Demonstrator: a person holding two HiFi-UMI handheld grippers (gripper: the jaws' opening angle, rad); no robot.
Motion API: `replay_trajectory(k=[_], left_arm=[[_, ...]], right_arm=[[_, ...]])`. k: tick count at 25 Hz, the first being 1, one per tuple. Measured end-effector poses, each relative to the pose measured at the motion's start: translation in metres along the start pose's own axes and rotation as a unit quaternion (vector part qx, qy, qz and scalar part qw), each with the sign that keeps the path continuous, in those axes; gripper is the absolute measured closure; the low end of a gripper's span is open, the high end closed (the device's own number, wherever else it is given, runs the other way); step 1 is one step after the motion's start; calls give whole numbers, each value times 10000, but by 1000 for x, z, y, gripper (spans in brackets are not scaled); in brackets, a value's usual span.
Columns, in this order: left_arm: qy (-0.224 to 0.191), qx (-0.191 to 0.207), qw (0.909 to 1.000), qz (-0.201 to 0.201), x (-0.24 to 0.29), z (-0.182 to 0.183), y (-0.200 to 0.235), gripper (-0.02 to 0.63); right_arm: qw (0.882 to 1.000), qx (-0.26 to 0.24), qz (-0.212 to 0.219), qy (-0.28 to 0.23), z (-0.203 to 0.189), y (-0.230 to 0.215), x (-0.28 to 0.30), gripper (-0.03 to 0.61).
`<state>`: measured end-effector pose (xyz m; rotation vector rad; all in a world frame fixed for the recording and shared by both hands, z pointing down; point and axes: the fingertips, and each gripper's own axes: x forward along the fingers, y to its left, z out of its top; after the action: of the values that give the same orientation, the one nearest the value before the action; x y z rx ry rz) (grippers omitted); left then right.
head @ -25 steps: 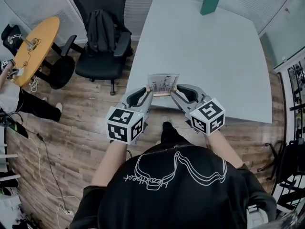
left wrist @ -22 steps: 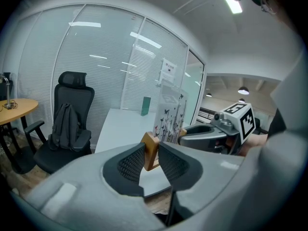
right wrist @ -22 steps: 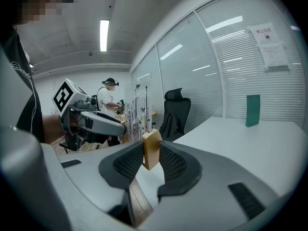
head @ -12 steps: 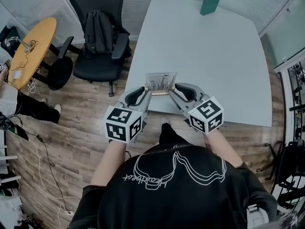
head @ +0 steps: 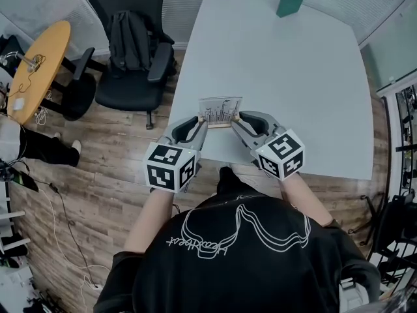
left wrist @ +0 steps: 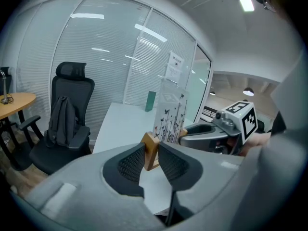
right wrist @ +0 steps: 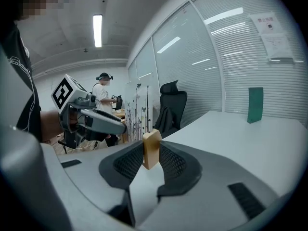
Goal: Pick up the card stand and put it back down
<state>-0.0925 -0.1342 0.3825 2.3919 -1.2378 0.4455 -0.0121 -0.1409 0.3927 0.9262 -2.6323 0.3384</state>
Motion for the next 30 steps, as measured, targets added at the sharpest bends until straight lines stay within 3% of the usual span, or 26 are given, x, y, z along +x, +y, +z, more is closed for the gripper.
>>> replay_trajectory(k=[12,30], left_arm=[[305,-224,9993,-10,55,-12,28,520],[950,-531,9941,-11,117,-59,60,523]], right_arm=[[9993,49,37,366,-22,-44,37,474],[9947,185,135,1001,-78,-83,85,474]])
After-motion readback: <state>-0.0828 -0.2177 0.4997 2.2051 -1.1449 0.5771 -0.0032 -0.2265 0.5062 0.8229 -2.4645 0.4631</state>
